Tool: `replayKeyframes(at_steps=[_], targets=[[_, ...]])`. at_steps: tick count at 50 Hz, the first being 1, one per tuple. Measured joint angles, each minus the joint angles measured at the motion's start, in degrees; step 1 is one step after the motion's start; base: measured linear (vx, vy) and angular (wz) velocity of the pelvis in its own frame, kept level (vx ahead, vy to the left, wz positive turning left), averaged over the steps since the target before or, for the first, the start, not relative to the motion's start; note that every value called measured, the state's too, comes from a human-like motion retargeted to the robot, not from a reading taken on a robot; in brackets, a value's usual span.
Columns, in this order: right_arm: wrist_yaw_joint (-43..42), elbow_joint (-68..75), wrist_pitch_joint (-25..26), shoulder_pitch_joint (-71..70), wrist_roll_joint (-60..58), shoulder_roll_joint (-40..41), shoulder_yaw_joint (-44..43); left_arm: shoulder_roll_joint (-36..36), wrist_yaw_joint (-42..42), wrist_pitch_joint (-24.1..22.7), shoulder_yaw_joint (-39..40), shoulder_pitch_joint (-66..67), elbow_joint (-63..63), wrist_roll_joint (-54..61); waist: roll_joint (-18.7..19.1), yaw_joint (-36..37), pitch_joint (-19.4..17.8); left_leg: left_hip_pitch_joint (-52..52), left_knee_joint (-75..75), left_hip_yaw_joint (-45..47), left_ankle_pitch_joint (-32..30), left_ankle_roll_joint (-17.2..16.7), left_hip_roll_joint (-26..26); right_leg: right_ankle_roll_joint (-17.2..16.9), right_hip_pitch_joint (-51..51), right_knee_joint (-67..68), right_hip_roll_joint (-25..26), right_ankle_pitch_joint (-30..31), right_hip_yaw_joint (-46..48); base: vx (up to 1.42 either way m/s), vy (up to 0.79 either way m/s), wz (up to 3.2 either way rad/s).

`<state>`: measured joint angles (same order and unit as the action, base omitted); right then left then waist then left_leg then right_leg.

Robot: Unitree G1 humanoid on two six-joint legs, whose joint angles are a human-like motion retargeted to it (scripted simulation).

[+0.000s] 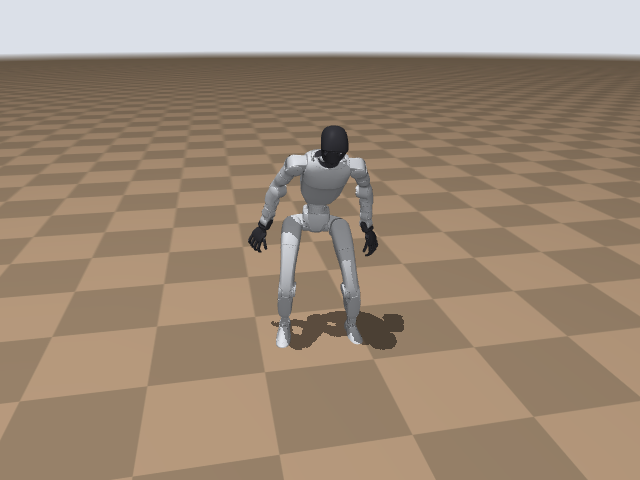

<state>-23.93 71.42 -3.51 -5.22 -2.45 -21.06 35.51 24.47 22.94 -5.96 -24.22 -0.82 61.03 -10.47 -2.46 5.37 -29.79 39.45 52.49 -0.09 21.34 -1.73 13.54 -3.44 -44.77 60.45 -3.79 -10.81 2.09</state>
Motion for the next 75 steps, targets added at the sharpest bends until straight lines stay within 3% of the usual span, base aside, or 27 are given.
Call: replayKeyframes(at_steps=[4,7,10,12,15,17,21,25,27,30,33,37,40,42,45,49,52,55,58,62,65,67,69,73,75], targets=[[-2.1,-1.1,-0.1,1.7,-2.4,0.2,1.5,1.7,2.6,0.2,-3.2,-1.4,-1.5,-1.0,1.8,0.0,0.0,-1.5,-1.9,-2.9,0.7,-3.1,2.5,5.2,-0.9,5.3,-7.5,-9.4,0.2,0.11,-0.42,0.29],[-2.1,-1.5,1.4,1.1,-9.5,0.0,6.6,1.1,2.5,0.3,-0.1,-1.6,-0.9,4.7,2.2,0.0,0.0,-2.8,-4.0,-4.8,-0.1,-3.6,3.5,9.4,2.2,-2.5,-13.5,-13.4,2.2,0.08,-0.53,0.26],[-0.8,-1.6,3.4,-1.0,-16.1,0.3,11.7,1.1,1.0,0.1,5.9,0.5,-1.2,9.5,0.2,0.7,0.0,-4.7,-5.1,-4.7,-0.7,-2.9,4.5,8.2,7.9,-18.0,-14.0,-6.3,1.4,0.11,-0.6,-0.13],[-0.8,-2.2,3.4,-2.3,-15.8,0.1,11.9,1.3,0.2,0.2,9.5,2.6,-1.4,10.4,-0.4,1.4,0.0,-5.1,-4.8,-4.7,-2.3,-1.8,6.5,7.4,7.6,-17.1,-12.9,-4.4,1.4,0.11,-0.6,-0.42],[-1.4,-4.5,2.2,-4.1,-9.5,-1.1,7.0,1.1,-0.3,0.4,13.0,5.3,-1.1,10.5,-1.2,2.7,0.0,-3.6,-2.0,-1.3,-5.9,1.0,11.1,5.1,5.3,-13.1,-10.3,-5.2,2.5,0.07,-0.56,-0.65],[-1.6,-6.6,1.1,-4.8,-2.7,-2.2,2.4,0.8,-0.7,1.3,13.5,6.5,-0.9,8.3,-2.3,3.2,0.0,-1.9,2.0,0.8,-3.3,1.2,10.7,6.6,5.7,-14.5,-8.6,-6.4,2.6,0.08,-0.49,-0.45],[-1.5,-9.9,-0.7,-4.0,3.5,-4.4,-3.8,0.3,-1.8,1.9,12.0,7.2,-1.6,1.7,-3.4,1.8,0.0,1.7,8.8,4.5,6.1,-1.3,2.9,6.3,6.2,-15.6,-7.6,-6.3,4.1,0.07,-0.38,0.26],[-1.1,-15.1,-2.2,0.8,3.0,-6.2,-10.9,1.4,-2.8,1.3,6.9,5.0,-2.6,-6.5,-2.0,1.1,0.0,1.0,-0.6,8.4,3.9,-1.3,-4.5,2.7,4.8,-13.8,-6.2,-3.2,7.4,0.03,-0.32,0.45],[-0.6,-18.5,-3.0,3.6,4.6,-6.2,-15.9,2.7,-3.3,0.6,3.4,3.3,-2.9,-9.1,-0.9,1.4,0.0,1.3,-1.9,6.9,2.8,1.6,-3.5,0.2,1.3,-8.2,-5.4,-1.6,6.4,0.01,-0.33,0.09],[-0.9,-21.8,-3.8,6.0,7.8,-5.4,-20.8,4.7,-2.8,0.1,-1.0,1.6,-2.7,-10.7,-0.6,2.8,0.0,2.9,0.7,5.4,0.6,-1.0,0.3,-1.3,-3.3,0.3,-5.2,-4.2,2.7,0.06,-0.36,-0.3],[-2.2,-22.8,-3.5,6.1,7.4,-5.8,-21.8,5.7,-1.0,0.8,-3.4,-0.1,-1.9,-10.7,0.8,2.3,0.0,2.2,-1.3,3.6,0.1,-3.0,2.2,2.0,-4.0,3.5,-11.5,-10.0,3.9,0.09,-0.38,0.1],[-3.9,-21.8,-2.4,4.0,4.6,-7.6,-19.5,6.0,0.9,1.1,-4.4,-0.8,-2.0,-9.9,2.3,1.2,0.0,0.2,-5.7,1.2,-2.8,-4.5,3.6,6.1,0.7,-6.3,-17.7,-13.3,5.0,0.09,-0.49,0.22],[-4.5,-21.0,-1.5,2.0,4.8,-7.9,-18.0,6.9,0.8,1.1,-3.5,0.3,-3.7,-9.5,1.3,0.4,0.0,-1.9,-9.2,1.0,-5.4,-5.1,4.3,5.8,7.2,-20.4,-20.0,-4.8,8.7,0.11,-0.61,0.13],[-4.2,-21.1,-1.5,1.1,5.8,-7.3,-17.8,7.3,-0.8,0.8,-1.9,1.3,-4.5,-9.3,0.9,0.6,0.0,-1.8,-9.3,0.8,-7.8,-4.2,6.0,5.9,7.3,-20.1,-19.2,-1.9,10.0,0.09,-0.64,-0.05],[-4.1,-21.7,-1.9,0.3,7.2,-6.4,-17.9,7.5,-3.7,0.4,0.8,2.5,-5.2,-8.3,-0.1,2.6,0.0,-0.6,-5.4,2.3,-7.7,-2.7,7.9,4.9,5.4,-16.2,-16.8,-3.7,10.4,0.08,-0.6,-0.52],[-5.6,-22.1,-2.8,0.7,7.2,-5.6,-16.1,7.8,-6.1,0.6,3.1,3.7,-5.7,-10.1,-2.6,5.5,0.0,0.1,2.1,1.2,3.3,-5.7,-2.2,6.7,6.7,-18.5,-12.3,-4.7,9.9,0.11,-0.47,-0.61],[-5.5,-22.1,-2.3,1.5,4.5,-5.1,-15.8,7.4,-6.7,0.7,3.8,3.8,-5.6,-11.2,-2.6,4.4,0.0,-0.8,-0.4,5.0,4.2,-3.3,-6.7,4.5,8.1,-19.5,-9.2,-2.3,11.8,0.09,-0.39,-0.06],[-3.4,-22.3,-2.3,2.7,3.1,-4.6,-16.1,7.8,-7.1,-0.8,2.2,3.5,-4.6,-10.5,-2.2,2.3,0.0,-3.3,-4.1,5.2,4.4,3.3,-5.2,0.4,5.2,-12.6,-4.9,0.9,7.5,0.1,-0.36,-0.08],[-1.7,-22.6,-3.2,4.8,4.0,-3.8,-15.8,9.3,-6.8,-2.7,-2.0,2.5,-2.1,-9.2,-2.5,1.5,0.0,-2.6,0.7,2.7,3.1,0.9,-0.5,-2.0,1.1,-1.9,-1.5,-0.7,-0.5,0.16,-0.38,-0.26],[-2.7,-22.8,-3.0,7.3,3.7,-3.8,-15.5,9.5,-3.8,-1.9,-4.0,-0.2,0.3,-7.1,-1.7,0.8,0.0,-2.7,1.6,0.3,3.9,-2.5,2.6,4.6,0.1,2.0,-11.9,-10.6,4.1,0.16,-0.4,0.15],[-4.1,-21.8,-2.0,8.0,1.5,-4.2,-14.0,7.8,-1.3,-2.1,-2.1,-1.8,0.9,-2.0,-1.2,0.6,0.0,-3.4,-0.1,-1.5,2.9,-3.6,2.9,6.7,4.0,-8.9,-18.1,-12.4,9.7,0.14,-0.5,0.35],[-4.5,-20.8,-1.4,7.2,0.6,-4.1,-12.4,6.8,-0.5,-3.0,0.0,-1.1,-0.3,1.1,-1.8,0.8,0.0,-4.4,-1.3,-1.8,2.1,-3.4,3.1,5.6,6.6,-17.2,-17.9,-5.9,10.3,0.15,-0.57,0.08],[-4.2,-20.1,-1.5,5.9,0.9,-3.8,-11.2,5.8,-0.8,-3.9,2.2,0.6,-1.5,3.8,-1.8,1.0,0.0,-5.2,-2.3,-2.3,0.7,-3.0,4.3,5.4,6.6,-16.4,-17.2,-3.2,11.0,0.16,-0.58,-0.02],[-3.1,-19.7,-2.3,2.8,2.8,-3.3,-10.8,3.6,-3.6,-4.5,5.8,4.6,-2.8,6.6,-2.3,1.2,0.0,-3.7,0.7,-1.7,-4.1,-2.3,7.0,4.9,6.6,-12.8,-15.5,-6.1,13.1,0.13,-0.56,-0.12],[-3.4,-20.3,-3.3,1.8,3.4,-3.4,-11.3,2.6,-4.6,-4.6,6.5,6.0,-3.2,5.4,-3.2,1.7,0.0,-2.1,4.6,-2.1,-1.4,-3.4,4.6,6.6,7.0,-12.9,-14.6,-7.3,13.1,0.12,-0.48,-0.09]])
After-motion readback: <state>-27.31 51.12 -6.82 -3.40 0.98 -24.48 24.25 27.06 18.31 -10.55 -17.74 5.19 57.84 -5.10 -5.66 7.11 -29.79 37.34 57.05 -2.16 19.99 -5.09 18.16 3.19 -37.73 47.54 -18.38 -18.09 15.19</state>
